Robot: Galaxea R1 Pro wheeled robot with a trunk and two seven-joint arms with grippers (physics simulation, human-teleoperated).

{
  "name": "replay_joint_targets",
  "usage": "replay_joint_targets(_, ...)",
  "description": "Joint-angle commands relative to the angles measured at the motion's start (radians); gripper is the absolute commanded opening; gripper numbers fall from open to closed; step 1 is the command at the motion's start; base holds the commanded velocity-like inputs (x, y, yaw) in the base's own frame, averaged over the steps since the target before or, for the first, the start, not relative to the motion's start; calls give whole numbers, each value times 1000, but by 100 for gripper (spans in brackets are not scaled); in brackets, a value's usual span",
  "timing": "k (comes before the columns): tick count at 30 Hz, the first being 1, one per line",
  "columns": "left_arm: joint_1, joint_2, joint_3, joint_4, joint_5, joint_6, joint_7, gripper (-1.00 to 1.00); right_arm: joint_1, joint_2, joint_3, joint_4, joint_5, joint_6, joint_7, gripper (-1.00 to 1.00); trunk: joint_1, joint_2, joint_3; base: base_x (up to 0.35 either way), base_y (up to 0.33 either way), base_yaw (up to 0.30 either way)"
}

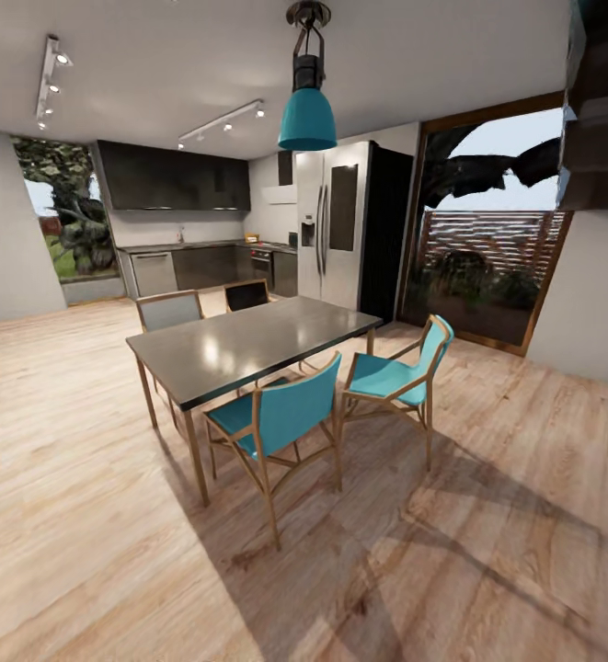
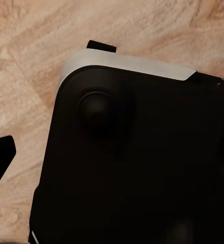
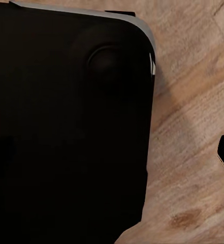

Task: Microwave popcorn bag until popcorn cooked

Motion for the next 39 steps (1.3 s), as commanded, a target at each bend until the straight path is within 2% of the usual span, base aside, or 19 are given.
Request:
replay_joint_targets(1,0,0,1,0,10,-2,0,100,0,-1,-1,0,5,-3,0,100,0,0,-1,0,0,281)
replay_joint_targets(8,0,0,1,0,10,-2,0,100,0,-1,-1,0,5,-4,0,100,0,0,-1,0,0,281)
replay_joint_targets(13,0,0,1,0,10,-2,0,100,0,-1,-1,0,5,-6,-38,100,0,0,-1,0,0,283)
replay_joint_targets(21,0,0,1,0,10,-2,0,100,0,-1,3,0,10,-11,-40,100,0,0,-1,0,0,283)
replay_joint_targets(24,0,0,1,0,10,-2,0,100,0,-1,4,0,62,-10,-28,100,0,0,-1,0,0,283)
replay_joint_targets(25,0,0,1,0,10,-2,0,100,0,0,2,0,107,-10,-26,100,0,0,-1,0,0,283)
replay_joint_targets(27,0,0,1,0,10,-2,0,100,0,4,1,0,154,-11,-26,100,0,0,-1,0,0,283)
replay_joint_targets(31,0,0,1,0,10,-2,0,100,0,6,0,0,172,-13,-27,100,0,0,-1,0,0,283)
replay_joint_targets(39,0,-5,-8,4,0,-2,-2,100,0,6,-2,0,172,-16,-35,100,0,0,-1,0,0,283)
